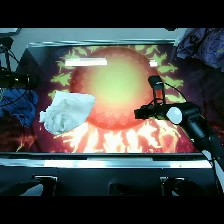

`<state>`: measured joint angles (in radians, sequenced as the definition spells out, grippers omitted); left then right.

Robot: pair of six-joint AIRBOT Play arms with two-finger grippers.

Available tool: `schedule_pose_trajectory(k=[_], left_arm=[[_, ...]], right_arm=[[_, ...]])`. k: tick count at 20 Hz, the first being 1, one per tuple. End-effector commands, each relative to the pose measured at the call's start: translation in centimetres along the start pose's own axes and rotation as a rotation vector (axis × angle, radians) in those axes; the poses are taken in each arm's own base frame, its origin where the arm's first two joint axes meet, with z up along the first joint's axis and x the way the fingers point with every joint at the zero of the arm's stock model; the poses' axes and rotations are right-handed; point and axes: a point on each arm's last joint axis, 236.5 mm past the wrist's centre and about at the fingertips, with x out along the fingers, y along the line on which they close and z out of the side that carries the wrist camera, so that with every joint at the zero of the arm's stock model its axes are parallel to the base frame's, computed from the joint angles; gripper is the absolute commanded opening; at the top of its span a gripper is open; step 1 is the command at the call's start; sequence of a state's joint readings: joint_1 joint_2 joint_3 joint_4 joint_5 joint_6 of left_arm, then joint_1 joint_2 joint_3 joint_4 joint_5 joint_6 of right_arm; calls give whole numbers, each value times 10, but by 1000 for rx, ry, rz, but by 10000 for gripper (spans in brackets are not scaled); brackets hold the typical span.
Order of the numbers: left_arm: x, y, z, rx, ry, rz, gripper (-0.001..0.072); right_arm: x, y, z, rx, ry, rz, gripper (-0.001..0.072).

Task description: Fold the clothes and pants, and hang the long-sleeved shirts on hangers.

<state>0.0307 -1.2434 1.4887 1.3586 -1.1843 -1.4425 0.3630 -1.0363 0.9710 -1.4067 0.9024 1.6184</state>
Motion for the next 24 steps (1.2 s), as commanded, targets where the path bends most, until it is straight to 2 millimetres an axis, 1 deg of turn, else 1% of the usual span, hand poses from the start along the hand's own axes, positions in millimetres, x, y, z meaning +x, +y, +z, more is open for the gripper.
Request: schedule_pose_trajectory(k=[1,9,10,11,12,13,14,15,16,18,20,22,24], left_arm=[[1,0,0,0,1,0,17],[1,0,1,0,-3,0,21],[1,0,1,-2,-4,0,91],[1,0,-2,-41,9,-1,484],[4,0,-9,-99,41,-2,720],[10,1,-22,-134,97,-2,720],[20,4,-40,-151,170,-1,720],[35,5,-65,-172,249,-2,720],[49,6,-84,-183,296,-1,720],[83,10,-128,-209,366,7,720],[111,15,-163,-259,395,26,720],[131,20,-183,-304,403,45,720],[146,22,-196,-313,425,51,720]], right_arm=[[0,0,0,0,0,1,31],[0,0,0,0,0,1,31],[0,0,0,0,1,1,31],[0,1,0,0,1,1,31],[0,1,0,0,1,1,31],[0,1,0,0,1,1,31],[0,1,-1,0,3,1,31],[0,1,-1,0,6,1,30],[0,0,-2,0,9,1,30],[0,0,-4,1,16,1,30],[0,0,-6,0,25,0,30],[0,0,-8,0,34,0,30],[0,0,-8,1,36,0,30]])
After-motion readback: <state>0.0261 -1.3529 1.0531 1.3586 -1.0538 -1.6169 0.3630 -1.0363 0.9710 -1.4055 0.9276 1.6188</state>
